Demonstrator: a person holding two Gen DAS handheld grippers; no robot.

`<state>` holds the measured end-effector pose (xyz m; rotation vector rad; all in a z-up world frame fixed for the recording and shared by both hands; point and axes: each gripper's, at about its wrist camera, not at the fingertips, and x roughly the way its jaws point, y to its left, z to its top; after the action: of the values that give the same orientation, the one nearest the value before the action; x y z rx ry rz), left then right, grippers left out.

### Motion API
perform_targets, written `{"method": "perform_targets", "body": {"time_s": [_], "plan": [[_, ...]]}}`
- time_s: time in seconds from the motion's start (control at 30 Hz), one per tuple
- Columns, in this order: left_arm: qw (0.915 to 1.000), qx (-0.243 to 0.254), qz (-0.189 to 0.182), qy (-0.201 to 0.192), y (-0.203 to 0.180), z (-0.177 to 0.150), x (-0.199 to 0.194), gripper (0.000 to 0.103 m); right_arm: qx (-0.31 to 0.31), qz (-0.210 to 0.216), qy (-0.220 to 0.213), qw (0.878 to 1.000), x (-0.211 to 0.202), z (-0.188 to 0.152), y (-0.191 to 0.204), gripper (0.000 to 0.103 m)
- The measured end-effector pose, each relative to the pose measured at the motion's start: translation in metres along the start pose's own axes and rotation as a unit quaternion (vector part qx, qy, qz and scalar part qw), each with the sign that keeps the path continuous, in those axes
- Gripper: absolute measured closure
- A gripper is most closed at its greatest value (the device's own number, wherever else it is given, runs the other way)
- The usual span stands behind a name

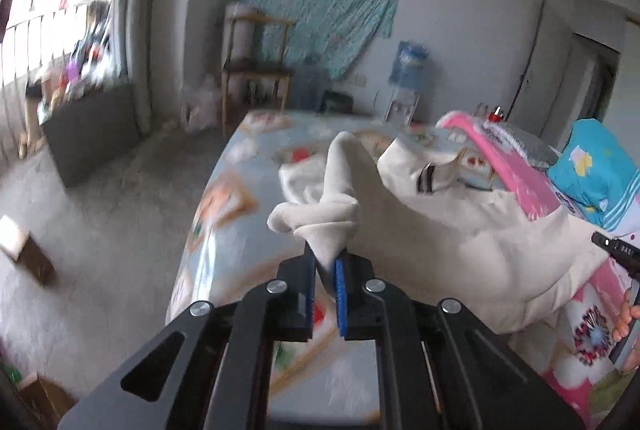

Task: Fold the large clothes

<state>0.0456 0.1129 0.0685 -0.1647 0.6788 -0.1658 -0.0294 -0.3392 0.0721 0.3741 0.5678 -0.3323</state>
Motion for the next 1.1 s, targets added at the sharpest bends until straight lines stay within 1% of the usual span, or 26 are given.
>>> {"method": "perform_targets", "body": {"time_s": [0.07,0.1,0.17,0.2,0.23,0.27,0.3,0.37,0.4,0.43,0.47,0.53,0.57,0.6,0.63,0.7,0.73,0.8,0.87,0.9,0.93,0.97,1.0,1.03,1.07,1.1], "plan": [[0.9993,-0.018,-0.002,0.033,0.011,-0.018,0.006,0.089,0.016,0.01,0.039,0.999,0.007,-0.02,-0.014,0.093],[0.9975,-0.037,-0.008,0.06,0.022,-0.031,0.015,0.087,0.018,0.01,0.059,0.998,0.014,-0.03,-0.019,0.09],[0.9908,-0.07,-0.013,0.115,0.037,-0.05,0.035,0.08,0.013,-0.006,0.118,0.993,0.038,-0.052,-0.028,0.087],[0.9875,-0.087,-0.003,0.131,0.046,-0.059,0.04,0.078,0.007,-0.019,0.136,0.991,0.046,-0.058,-0.03,0.082],[0.9864,-0.1,0.01,0.13,0.054,-0.062,0.038,0.077,0.001,-0.043,0.156,0.987,0.052,-0.063,-0.034,0.076],[0.9868,-0.105,0.028,0.12,0.059,-0.061,0.033,0.073,0.003,-0.053,0.162,0.985,0.052,-0.064,-0.037,0.074],[0.9881,-0.106,0.042,0.103,0.064,-0.057,0.027,0.073,0.009,-0.055,0.16,0.986,0.047,-0.061,-0.039,0.073],[0.9903,-0.103,0.064,0.067,0.07,-0.049,0.011,0.071,0.016,-0.057,0.137,0.989,0.03,-0.05,-0.043,0.067],[0.9911,-0.102,0.064,0.058,0.072,-0.047,0.007,0.07,0.009,-0.067,0.122,0.99,0.021,-0.042,-0.041,0.062],[0.9924,-0.098,0.057,0.05,0.073,-0.042,0.003,0.07,0.001,-0.069,0.113,0.991,0.016,-0.036,-0.036,0.058],[0.9934,-0.094,0.048,0.046,0.071,-0.039,0.004,0.07,-0.007,-0.066,0.109,0.992,0.012,-0.034,-0.03,0.057],[0.9954,-0.082,-0.006,0.05,0.055,-0.027,0.018,0.069,-0.034,-0.038,0.113,0.992,0.013,-0.028,-0.009,0.05],[0.9947,-0.079,-0.034,0.057,0.049,-0.023,0.025,0.063,-0.049,-0.019,0.119,0.992,0.016,-0.029,0.003,0.048],[0.9911,-0.074,-0.078,0.077,0.031,-0.019,0.04,0.06,-0.073,0.01,0.131,0.989,0.021,-0.033,0.023,0.044],[0.9865,-0.068,-0.111,0.1,0.019,-0.017,0.053,0.057,-0.091,0.029,0.141,0.985,0.026,-0.038,0.038,0.041],[0.9798,-0.046,-0.137,0.138,-0.006,-0.018,0.079,0.056,-0.134,0.056,0.161,0.976,0.041,-0.052,0.07,0.041],[0.9786,-0.029,-0.134,0.153,-0.018,-0.021,0.087,0.056,-0.154,0.056,0.171,0.971,0.05,-0.06,0.085,0.041],[0.9795,0.016,-0.105,0.171,-0.039,-0.029,0.101,0.056,-0.186,0.047,0.193,0.962,0.069,-0.076,0.106,0.041],[0.9787,0.049,-0.085,0.18,-0.051,-0.036,0.109,0.056,-0.195,0.044,0.207,0.958,0.082,-0.087,0.114,0.041],[0.978,0.068,-0.067,0.186,-0.055,-0.041,0.112,0.056,-0.196,0.04,0.211,0.957,0.084,-0.09,0.116,0.042],[0.977,0.082,-0.056,0.189,-0.057,-0.046,0.112,0.056,-0.197,0.028,0.217,0.956,0.09,-0.094,0.117,0.043],[0.9768,0.097,-0.049,0.185,-0.06,-0.049,0.113,0.056,-0.195,0.018,0.222,0.955,0.095,-0.096,0.116,0.045],[0.9766,0.105,-0.044,0.183,-0.061,-0.051,0.116,0.056,-0.192,0.016,0.227,0.955,0.096,-0.098,0.115,0.05],[0.9763,0.113,-0.038,0.181,-0.063,-0.053,0.116,0.056,-0.182,0.016,0.236,0.954,0.101,-0.1,0.11,0.051],[0.976,0.12,-0.033,0.179,-0.064,-0.054,0.115,0.056,-0.175,0.02,0.237,0.956,0.101,-0.1,0.105,0.053],[0.976,0.127,-0.025,0.175,-0.064,-0.056,0.114,0.058,-0.178,0.017,0.233,0.956,0.099,-0.102,0.104,0.064]]}}
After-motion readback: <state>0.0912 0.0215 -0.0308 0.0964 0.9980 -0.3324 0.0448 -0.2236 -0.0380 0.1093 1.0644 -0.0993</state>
